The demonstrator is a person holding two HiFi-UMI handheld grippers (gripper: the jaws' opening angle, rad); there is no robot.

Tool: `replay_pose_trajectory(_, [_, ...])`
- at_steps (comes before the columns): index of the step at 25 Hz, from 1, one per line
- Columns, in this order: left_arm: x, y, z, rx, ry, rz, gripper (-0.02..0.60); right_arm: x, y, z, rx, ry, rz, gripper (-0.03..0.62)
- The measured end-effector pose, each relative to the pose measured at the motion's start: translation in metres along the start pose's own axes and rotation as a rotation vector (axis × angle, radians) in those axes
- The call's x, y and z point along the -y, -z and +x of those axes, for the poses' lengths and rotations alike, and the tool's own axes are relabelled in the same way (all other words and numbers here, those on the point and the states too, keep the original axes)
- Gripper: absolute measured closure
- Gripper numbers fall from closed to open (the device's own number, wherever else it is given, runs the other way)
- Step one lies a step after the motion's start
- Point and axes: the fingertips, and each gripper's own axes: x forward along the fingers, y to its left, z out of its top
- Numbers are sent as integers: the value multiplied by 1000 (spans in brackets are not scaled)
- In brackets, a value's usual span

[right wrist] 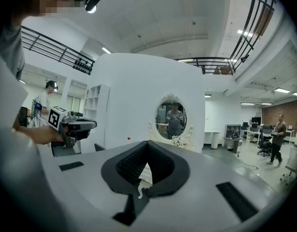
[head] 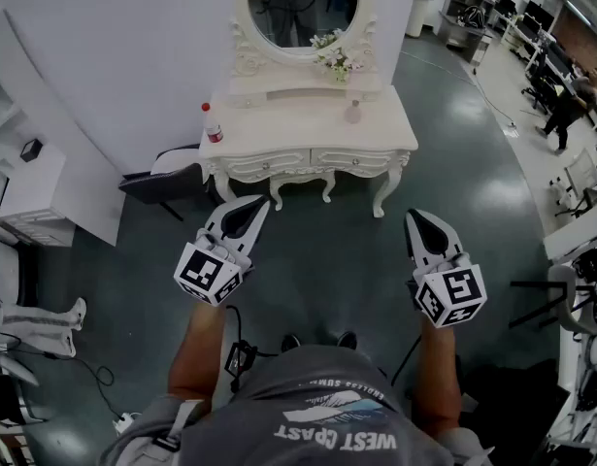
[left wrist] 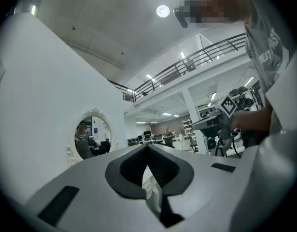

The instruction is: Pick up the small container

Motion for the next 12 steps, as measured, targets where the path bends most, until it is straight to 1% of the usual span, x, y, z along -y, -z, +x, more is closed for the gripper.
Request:
replay_pose_trajectory(5, [-10, 4, -6, -6, 11, -1, 566, -9, -2, 9, -4, 5, -2, 569])
replay_pose_trajectory(12, [-28, 12, -11, -2, 31, -21, 565, -22, -2, 25, -18, 18, -1, 568])
